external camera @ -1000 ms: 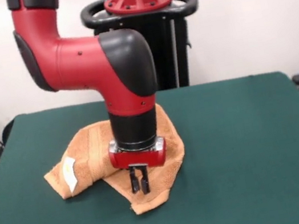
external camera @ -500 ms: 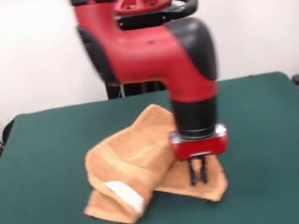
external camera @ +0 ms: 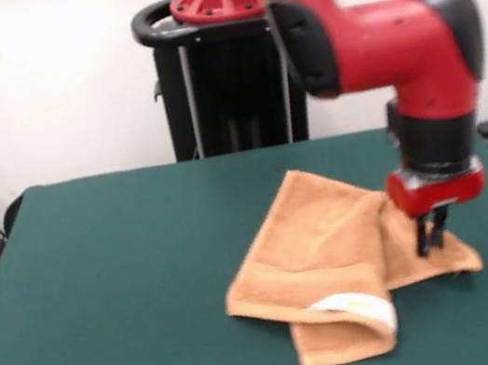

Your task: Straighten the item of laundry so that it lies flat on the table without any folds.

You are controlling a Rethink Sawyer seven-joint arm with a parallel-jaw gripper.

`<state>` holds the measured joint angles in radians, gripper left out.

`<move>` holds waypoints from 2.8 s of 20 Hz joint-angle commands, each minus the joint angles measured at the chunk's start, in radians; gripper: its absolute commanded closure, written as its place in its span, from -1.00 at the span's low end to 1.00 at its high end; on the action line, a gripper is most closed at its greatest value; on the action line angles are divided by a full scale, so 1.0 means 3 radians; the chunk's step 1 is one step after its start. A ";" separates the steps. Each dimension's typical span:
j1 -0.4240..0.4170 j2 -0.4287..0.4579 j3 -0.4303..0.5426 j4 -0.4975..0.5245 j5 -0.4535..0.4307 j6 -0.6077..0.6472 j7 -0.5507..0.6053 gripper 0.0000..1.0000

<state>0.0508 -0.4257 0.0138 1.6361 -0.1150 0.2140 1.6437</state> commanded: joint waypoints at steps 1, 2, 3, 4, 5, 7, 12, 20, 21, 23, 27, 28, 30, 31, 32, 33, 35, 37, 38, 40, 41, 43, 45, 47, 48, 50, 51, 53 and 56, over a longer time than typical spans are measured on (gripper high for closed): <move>-0.0179 -0.0485 -0.0028 0.0631 0.0129 0.0437 0.0591 1.00; -0.0290 -0.0577 0.0025 0.0775 0.0084 0.0400 0.0525 1.00; -0.0414 -0.0655 0.0075 0.0903 0.0024 0.0362 0.0443 1.00; -0.0537 -0.0734 0.0125 0.1032 -0.0035 0.0325 0.0361 1.00; -0.0653 -0.0811 0.0158 0.1138 -0.0095 0.0310 0.0275 1.00; -0.0862 -0.0971 0.0201 0.1291 -0.0209 0.0360 0.0073 1.00; -0.1397 -0.1289 0.0406 0.1522 -0.0434 0.0585 -0.0351 1.00; -0.2182 -0.1720 0.0716 0.1658 -0.0792 0.1044 -0.0901 1.00; -0.2250 -0.1773 0.0750 0.1673 -0.0820 0.1092 -0.0939 1.00; -0.2337 -0.1868 0.0802 0.1691 -0.0848 0.1185 -0.0986 1.00; -0.2373 -0.2018 0.0922 0.1744 -0.0826 0.1344 -0.0904 1.00; -0.2345 -0.2035 0.0946 0.1757 -0.0793 0.1363 -0.0849 1.00; -0.2265 -0.2027 0.0986 0.1774 -0.0731 0.1363 -0.0692 1.00; -0.2212 -0.2010 0.0995 0.1775 -0.0709 0.1349 -0.0603 1.00; -0.2162 -0.1986 0.1002 0.1778 -0.0682 0.1327 -0.0515 1.00; -0.2109 -0.1972 0.1012 0.1781 -0.0651 0.1313 -0.0428 1.00; -0.1986 -0.1947 0.1016 0.1772 -0.0587 0.1304 -0.0250 1.00; -0.1830 -0.1951 0.0978 0.1731 -0.0529 0.1338 -0.0085 1.00; -0.1754 -0.1959 0.0957 0.1713 -0.0498 0.1361 -0.0007 1.00; -0.1633 -0.1982 0.0931 0.1667 -0.0419 0.1457 0.0090 1.00; -0.1561 -0.1999 0.0902 0.1626 -0.0384 0.1527 0.0134 1.00; -0.1415 -0.2010 0.0837 0.1541 -0.0312 0.1651 0.0226 1.00; -0.1254 -0.1993 0.0754 0.1440 -0.0265 0.1742 0.0349 1.00; -0.1102 -0.1959 0.0682 0.1349 -0.0210 0.1811 0.0479 1.00; -0.1012 -0.1944 0.0645 0.1294 -0.0194 0.1845 0.0555 1.00; -0.0850 -0.1930 0.0583 0.1196 -0.0144 0.1932 0.0684 1.00; -0.0783 -0.1930 0.0557 0.1161 -0.0121 0.1965 0.0734 1.00; -0.0690 -0.1923 0.0514 0.1123 -0.0083 0.1996 0.0784 1.00; -0.0607 -0.1918 0.0441 0.1125 -0.0071 0.1966 0.0799 1.00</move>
<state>-0.1830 -1.0246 0.2008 2.0311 -0.1969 0.7156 1.5617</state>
